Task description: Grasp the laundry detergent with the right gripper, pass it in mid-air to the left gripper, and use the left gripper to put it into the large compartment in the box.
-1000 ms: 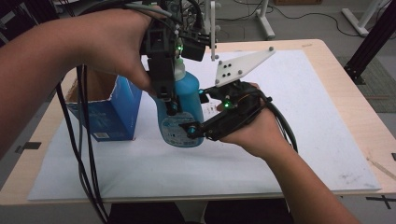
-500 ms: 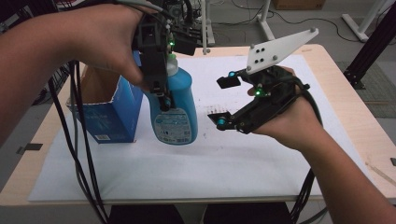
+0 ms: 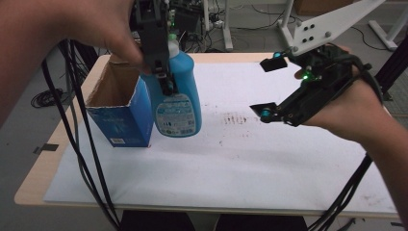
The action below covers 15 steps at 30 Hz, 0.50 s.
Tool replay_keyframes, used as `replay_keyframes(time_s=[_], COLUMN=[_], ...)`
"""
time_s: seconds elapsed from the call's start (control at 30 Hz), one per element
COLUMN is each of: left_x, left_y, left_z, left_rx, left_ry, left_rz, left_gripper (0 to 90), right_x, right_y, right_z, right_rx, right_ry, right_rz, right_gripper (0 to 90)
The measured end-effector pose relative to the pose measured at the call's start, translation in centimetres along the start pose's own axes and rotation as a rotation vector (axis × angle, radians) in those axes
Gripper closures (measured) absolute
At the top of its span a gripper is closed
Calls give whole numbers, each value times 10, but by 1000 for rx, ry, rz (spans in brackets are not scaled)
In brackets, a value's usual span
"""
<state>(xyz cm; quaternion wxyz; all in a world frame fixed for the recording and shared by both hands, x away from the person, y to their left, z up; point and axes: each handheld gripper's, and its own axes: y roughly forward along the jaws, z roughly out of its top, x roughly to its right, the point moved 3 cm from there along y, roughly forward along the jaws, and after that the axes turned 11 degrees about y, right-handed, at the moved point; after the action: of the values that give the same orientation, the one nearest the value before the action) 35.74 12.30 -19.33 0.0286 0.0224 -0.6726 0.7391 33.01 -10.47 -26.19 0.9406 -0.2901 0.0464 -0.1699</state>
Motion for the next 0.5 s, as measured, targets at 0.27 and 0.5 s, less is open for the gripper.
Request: replay_keyframes(time_s=[0.27, 0.5], left_x=[-7, -19], left_y=[-33, -64], left_z=[-17, -38], left_rx=[11, 51], left_ry=[-139, -389], left_rz=[27, 23], left_gripper=[371, 370], right_x=[24, 41], right_y=[-9, -11], right_z=[4, 5], right_rx=[-202, -506], right_ry=[-43, -93], right_rz=[-36, -15], right_gripper=[6, 5])
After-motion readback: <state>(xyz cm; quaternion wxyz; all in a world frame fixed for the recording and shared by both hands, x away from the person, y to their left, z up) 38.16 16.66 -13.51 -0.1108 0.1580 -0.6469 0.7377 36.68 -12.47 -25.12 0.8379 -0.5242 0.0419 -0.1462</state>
